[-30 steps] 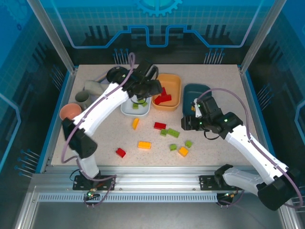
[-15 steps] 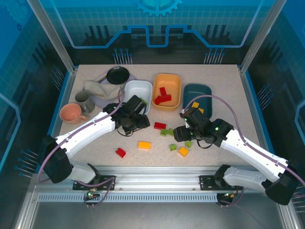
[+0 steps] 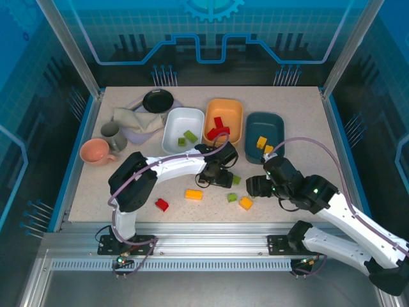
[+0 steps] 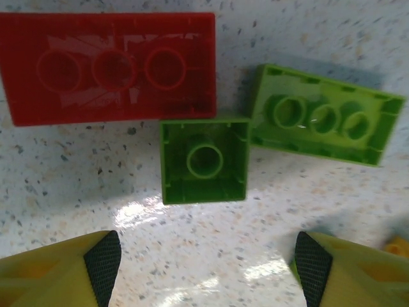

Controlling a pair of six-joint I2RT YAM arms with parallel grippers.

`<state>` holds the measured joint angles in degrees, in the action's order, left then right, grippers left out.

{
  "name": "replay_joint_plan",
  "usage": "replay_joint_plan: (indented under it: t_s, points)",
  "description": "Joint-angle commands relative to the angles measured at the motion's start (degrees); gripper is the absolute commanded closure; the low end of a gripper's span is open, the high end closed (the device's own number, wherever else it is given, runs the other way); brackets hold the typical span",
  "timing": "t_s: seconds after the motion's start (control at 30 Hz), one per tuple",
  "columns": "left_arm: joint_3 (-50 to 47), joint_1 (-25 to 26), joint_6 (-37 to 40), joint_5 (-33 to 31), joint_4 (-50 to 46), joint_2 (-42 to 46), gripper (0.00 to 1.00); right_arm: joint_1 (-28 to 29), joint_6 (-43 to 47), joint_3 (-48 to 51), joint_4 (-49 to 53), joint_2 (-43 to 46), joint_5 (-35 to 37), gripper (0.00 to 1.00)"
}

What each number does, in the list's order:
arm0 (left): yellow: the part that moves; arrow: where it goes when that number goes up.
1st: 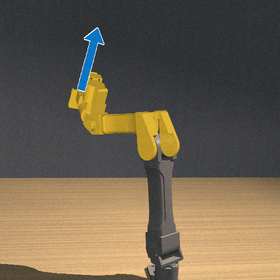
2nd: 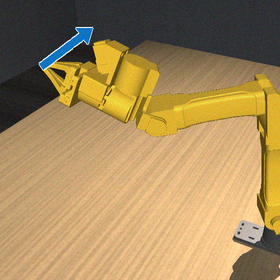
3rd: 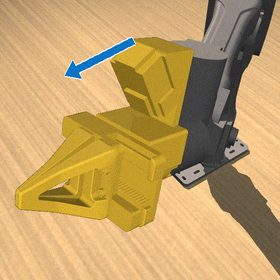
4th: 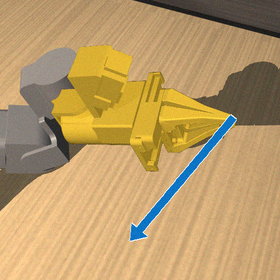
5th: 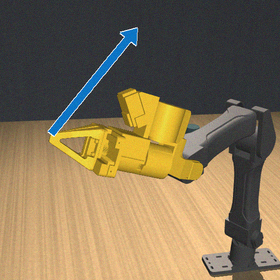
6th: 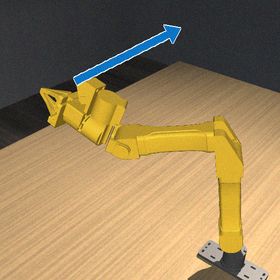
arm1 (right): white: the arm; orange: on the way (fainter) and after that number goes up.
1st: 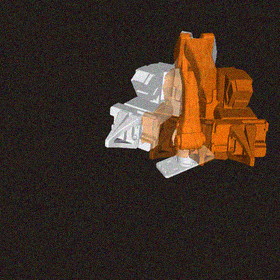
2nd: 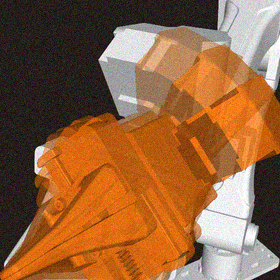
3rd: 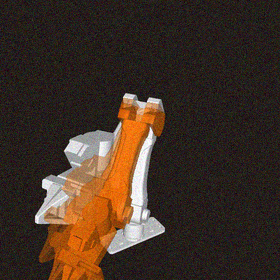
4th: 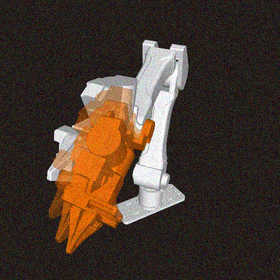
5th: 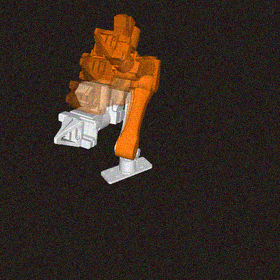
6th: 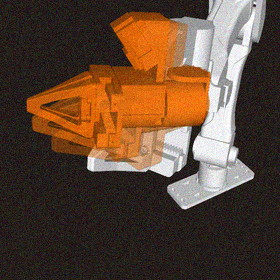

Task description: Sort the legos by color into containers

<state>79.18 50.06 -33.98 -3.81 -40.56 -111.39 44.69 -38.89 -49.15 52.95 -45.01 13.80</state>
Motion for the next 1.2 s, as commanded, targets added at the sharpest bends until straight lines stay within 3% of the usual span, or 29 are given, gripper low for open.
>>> replay_joint_plan:
  t_s: [0.0,0.3,0.6,0.9,1.17]
  points:
    - [2.3,0.2,5.0,-2.5,-1.8,-2.0,0.24,-0.1,-3.2,1.4,4.1,2.5,2.1,0.30]
    - [6.9,0.1,6.6,-4.2,-1.4,-7.4,0.37,-0.2,-3.7,1.2,5.1,3.3,2.1,0.31]
    - [8.1,0.0,5.4,-6.8,-1.9,-8.5,0.69,-0.1,-3.1,0.5,4.4,2.1,1.6,0.31]
    - [5.1,-1.1,-1.2,-9.7,-7.2,5.5,0.71,-0.2,1.1,-0.9,0.2,-1.8,-0.9,0.32]
    - [7.6,-13.9,-4.3,-8.7,-8.0,8.5,0.71,-0.1,5.3,-4.9,-10.9,-10.0,-8.8,0.31]
